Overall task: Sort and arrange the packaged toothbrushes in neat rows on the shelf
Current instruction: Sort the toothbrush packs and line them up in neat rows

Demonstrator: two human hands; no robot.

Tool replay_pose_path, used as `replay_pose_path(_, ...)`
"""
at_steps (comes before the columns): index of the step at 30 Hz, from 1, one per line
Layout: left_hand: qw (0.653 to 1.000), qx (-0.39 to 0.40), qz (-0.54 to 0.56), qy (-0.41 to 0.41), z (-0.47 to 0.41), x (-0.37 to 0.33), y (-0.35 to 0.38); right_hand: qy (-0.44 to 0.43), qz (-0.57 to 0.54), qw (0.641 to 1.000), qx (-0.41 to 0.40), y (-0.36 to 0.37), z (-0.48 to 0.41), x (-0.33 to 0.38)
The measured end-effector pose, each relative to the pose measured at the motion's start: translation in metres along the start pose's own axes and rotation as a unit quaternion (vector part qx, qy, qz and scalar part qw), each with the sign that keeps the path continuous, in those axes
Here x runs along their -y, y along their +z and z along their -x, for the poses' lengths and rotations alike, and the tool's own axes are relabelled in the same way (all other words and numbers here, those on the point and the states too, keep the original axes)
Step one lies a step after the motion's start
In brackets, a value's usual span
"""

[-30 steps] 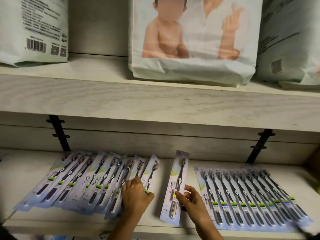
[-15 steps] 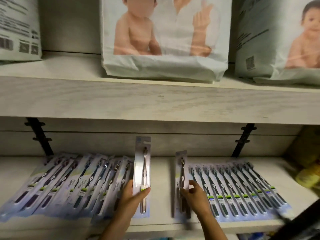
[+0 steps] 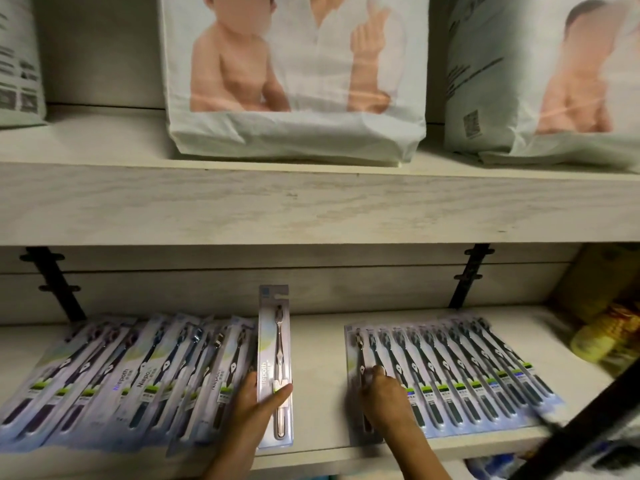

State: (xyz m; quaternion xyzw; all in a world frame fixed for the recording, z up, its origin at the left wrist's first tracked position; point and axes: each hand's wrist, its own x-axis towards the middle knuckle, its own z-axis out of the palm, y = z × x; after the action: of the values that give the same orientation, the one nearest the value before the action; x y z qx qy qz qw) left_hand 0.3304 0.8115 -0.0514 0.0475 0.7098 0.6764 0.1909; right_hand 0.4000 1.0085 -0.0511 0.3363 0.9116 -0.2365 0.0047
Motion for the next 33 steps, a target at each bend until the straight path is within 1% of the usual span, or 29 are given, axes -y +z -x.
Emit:
replay_pose_path(7,0.999,-0.033,-0.016,-0.037,-0.001,0.004,-0.001,0.003,0.053,0.998,0.021,-0.006,0.002,-0.003)
replay_pose_path(14,0.999,-0.029,-0.011,-0.044,0.003,0.005,0.000,0.026,0.065,0.998,-0.001,0.003,0.010,-0.006)
replay_pose_path(17,0.999,-0.034,0.018,-0.030,0.005,0.000,0.000,0.026,0.065,0.998,0.004,-0.001,0.012,-0.005)
replay_pose_path(19,0.999,-0.018,0.046,-0.016,0.009,-0.006,0.002,0.030,0.088,0.996,0.015,-0.005,0.016,0.000)
replay_pose_path(21,0.997,0.003,0.079,-0.026,0.016,-0.017,0.006,-0.004,0.109,0.994,0.016,-0.010,0.023,0.010)
replay_pose_path(22,0.996,0.009,0.087,-0.032,0.016,-0.018,0.007,-0.040,0.094,0.995,0.017,-0.011,0.028,0.017)
replay_pose_path(23,0.995,0.016,0.094,-0.037,0.016,-0.020,0.009,-0.079,0.057,0.995,0.023,-0.013,0.034,0.025)
replay_pose_path(25,0.995,0.026,0.081,-0.049,0.016,-0.019,0.013,-0.139,-0.074,0.986,0.060,-0.013,0.047,0.045)
replay_pose_path(27,0.991,0.035,0.114,-0.058,0.015,-0.017,0.014,-0.143,-0.220,0.957,0.127,-0.009,0.056,0.062)
replay_pose_path(28,0.988,0.035,0.136,-0.068,0.015,-0.016,0.015,-0.140,-0.258,0.947,0.129,-0.004,0.056,0.065)
replay_pose_path(31,0.989,0.060,0.116,-0.072,0.018,-0.013,0.012,-0.128,-0.288,0.944,0.100,0.006,0.055,0.068)
replay_pose_path(33,0.992,0.080,0.081,-0.062,0.021,-0.013,0.010,-0.118,-0.304,0.939,0.107,0.007,0.054,0.068)
